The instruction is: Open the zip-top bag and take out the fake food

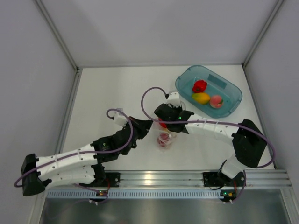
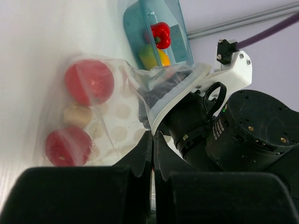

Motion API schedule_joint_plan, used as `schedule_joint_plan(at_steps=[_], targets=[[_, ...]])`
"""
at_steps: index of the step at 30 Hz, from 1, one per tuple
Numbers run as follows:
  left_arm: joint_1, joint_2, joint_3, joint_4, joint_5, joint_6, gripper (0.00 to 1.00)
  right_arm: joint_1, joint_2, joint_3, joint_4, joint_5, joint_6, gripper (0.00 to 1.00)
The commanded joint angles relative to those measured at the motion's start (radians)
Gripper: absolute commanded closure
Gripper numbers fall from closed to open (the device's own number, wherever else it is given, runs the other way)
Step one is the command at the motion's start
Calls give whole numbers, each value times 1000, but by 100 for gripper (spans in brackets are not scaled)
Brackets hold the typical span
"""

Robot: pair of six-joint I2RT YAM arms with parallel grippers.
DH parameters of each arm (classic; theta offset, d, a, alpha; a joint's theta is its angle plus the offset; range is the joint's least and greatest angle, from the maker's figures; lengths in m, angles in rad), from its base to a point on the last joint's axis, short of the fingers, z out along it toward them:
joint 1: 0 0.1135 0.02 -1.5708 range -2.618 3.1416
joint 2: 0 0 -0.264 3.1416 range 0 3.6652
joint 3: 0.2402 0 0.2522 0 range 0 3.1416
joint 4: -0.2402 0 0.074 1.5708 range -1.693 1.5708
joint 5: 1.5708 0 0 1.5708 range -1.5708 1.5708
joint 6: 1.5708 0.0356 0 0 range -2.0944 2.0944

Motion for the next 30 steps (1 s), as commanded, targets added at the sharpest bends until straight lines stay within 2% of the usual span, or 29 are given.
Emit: schedule_joint_plan(at_steps=[1, 3, 4, 7, 11, 17, 25, 30], targets=[[-4, -3, -5, 20, -18, 78, 100, -17, 20, 71, -138, 10, -104, 77], [-4, 20, 7, 10, -15, 105, 100, -17, 14, 62, -89, -81, -138, 76], [-4, 28, 10, 0, -16, 115, 100, -19, -5, 48, -48, -212, -162, 76], [-4, 56, 10, -5, -19, 124, 100, -17, -39, -21, 106, -377, -134, 71], [-4, 80, 13, -6, -24, 147, 100, -17, -29, -61, 198, -412, -84, 66], [-4, 91, 7, -22, -38, 159, 100, -17, 26, -55, 206, -486, 11, 64], [-4, 94, -13, -20, -48, 162, 100, -14, 110, -79, 209, -454, 72, 59], [-4, 103, -18, -20, -55, 162, 100, -11, 118, -82, 177, -443, 87, 52]])
